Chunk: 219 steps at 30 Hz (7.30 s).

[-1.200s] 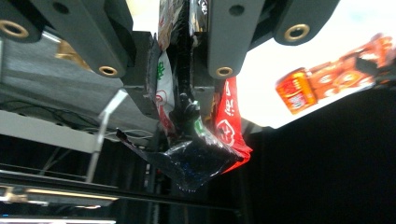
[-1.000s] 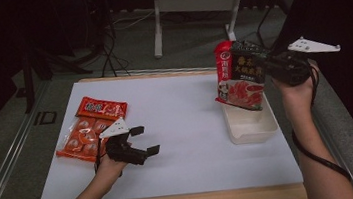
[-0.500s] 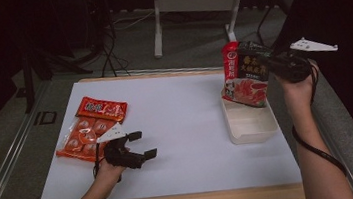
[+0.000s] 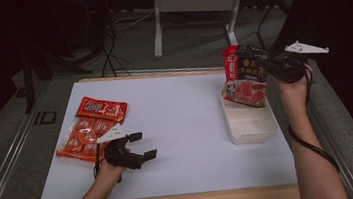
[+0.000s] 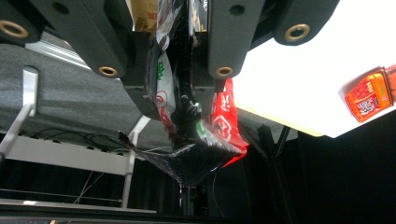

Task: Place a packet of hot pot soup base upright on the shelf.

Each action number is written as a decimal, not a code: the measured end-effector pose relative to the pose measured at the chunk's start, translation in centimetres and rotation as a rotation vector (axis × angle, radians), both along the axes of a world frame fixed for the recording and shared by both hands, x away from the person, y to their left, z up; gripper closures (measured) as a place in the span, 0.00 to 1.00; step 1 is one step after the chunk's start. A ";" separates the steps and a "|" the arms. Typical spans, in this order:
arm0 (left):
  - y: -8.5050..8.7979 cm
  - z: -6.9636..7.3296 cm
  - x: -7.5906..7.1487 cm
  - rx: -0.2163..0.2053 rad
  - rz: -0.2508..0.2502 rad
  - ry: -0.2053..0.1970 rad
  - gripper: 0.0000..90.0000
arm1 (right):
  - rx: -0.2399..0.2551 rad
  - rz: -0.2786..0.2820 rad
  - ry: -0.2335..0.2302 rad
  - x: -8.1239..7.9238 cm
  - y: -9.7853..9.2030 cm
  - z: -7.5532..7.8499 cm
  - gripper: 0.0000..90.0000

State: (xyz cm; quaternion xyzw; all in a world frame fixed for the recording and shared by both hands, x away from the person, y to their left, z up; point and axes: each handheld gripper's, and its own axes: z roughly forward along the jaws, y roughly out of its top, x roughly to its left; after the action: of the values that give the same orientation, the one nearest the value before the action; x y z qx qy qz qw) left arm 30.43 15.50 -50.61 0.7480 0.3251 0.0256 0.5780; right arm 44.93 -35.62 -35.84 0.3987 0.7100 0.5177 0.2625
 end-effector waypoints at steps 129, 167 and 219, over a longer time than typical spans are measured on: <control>18.2 0.9 2.8 0.487 0.518 0.105 1.00 | 0.020 0.313 0.076 -13.5 9.1 -7.5 0.16; 16.1 -2.5 4.5 0.640 0.406 0.235 1.00 | 0.022 0.339 0.091 -13.3 9.3 -7.9 0.16; 13.8 -2.8 10.3 0.623 0.528 0.240 1.00 | 0.014 0.346 0.096 -13.3 9.3 -8.0 0.16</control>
State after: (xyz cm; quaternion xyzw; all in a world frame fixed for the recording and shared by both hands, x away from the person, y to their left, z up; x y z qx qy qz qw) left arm 40.77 29.27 -53.38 0.7756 0.5472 0.1827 0.2562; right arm 31.64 -26.30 -43.88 0.2968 0.7761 0.5403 0.1326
